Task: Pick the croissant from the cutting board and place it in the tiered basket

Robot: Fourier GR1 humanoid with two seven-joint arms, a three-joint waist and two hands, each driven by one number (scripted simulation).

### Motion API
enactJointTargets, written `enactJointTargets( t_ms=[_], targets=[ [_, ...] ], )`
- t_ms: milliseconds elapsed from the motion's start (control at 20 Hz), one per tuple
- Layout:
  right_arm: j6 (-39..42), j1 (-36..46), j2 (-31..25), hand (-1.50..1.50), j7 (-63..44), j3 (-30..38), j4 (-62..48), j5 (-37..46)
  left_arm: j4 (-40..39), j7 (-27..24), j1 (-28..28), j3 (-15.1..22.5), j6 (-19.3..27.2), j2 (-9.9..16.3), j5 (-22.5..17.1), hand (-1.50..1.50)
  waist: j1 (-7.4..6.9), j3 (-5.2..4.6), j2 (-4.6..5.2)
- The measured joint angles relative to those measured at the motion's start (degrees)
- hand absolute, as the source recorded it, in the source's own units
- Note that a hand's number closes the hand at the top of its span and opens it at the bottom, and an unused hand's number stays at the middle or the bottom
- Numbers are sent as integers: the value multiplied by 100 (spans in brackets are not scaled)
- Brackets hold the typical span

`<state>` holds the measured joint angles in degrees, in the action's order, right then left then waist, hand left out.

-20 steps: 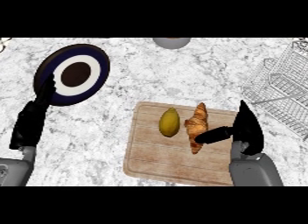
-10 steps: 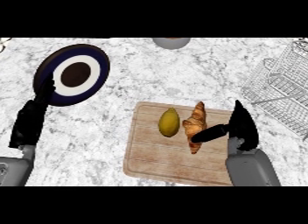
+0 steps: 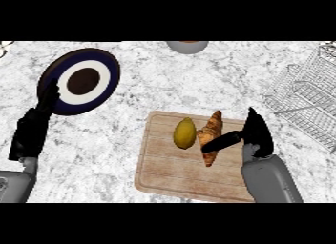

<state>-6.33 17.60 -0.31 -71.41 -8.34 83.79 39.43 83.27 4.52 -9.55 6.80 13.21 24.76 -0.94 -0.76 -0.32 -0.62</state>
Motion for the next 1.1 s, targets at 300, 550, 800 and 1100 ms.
enactJointTargets(
  t_ms=[300, 550, 800, 1100],
  targets=[
    [-37, 244, -61, 150, -1, -421, -266, -400, -39, -71, 21, 22, 15, -95, 86, 0, -2, -28, -13],
    [52, 441, -62, 150, 19, -660, -443, -273, -168, -97, -26, -101, -73, -61, 62, 0, 28, -25, -16],
    [-183, 496, -46, 150, 57, -669, -409, -356, -132, -122, 12, -75, -28, -155, 142, 0, 35, -6, -3],
    [-430, 1736, -10, 150, 271, -466, -1489, 78, -84, -176, 40, -60, -147, -170, 153, 0, -110, 18, 80]
  ],
)
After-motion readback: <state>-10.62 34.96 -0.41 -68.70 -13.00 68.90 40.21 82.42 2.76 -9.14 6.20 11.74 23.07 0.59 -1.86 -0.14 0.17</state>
